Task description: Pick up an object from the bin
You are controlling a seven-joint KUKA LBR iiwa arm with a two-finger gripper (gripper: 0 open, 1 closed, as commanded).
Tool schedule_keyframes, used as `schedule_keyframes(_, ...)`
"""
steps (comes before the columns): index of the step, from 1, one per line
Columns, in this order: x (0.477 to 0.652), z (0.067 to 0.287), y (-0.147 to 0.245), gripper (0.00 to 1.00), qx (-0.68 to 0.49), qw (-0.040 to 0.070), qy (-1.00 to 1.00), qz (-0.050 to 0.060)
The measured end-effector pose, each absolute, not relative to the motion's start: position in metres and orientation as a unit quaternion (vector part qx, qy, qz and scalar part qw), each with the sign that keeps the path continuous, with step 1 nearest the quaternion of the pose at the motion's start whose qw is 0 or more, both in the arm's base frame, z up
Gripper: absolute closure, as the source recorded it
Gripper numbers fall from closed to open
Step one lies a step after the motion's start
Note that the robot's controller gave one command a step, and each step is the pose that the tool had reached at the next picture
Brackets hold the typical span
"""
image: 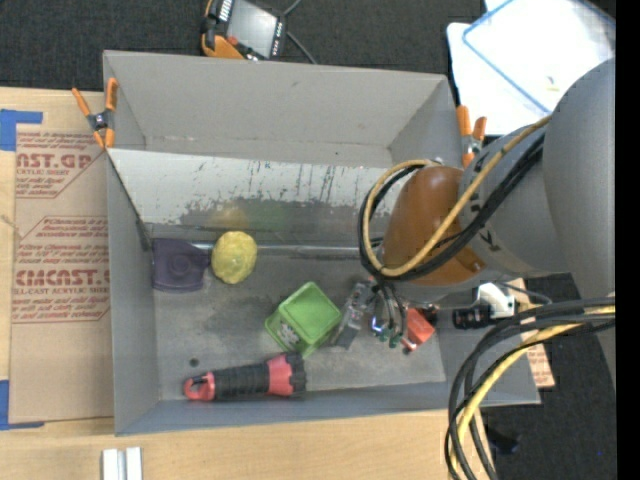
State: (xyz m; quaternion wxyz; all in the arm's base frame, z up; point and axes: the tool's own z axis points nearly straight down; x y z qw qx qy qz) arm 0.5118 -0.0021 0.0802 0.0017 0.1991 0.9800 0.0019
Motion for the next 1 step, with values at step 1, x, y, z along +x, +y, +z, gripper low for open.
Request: schedule_keyframes(1, 0.5117, 0.0805, 0.0, 1.0, 0.206, 0.002, 0.979, 0.002)
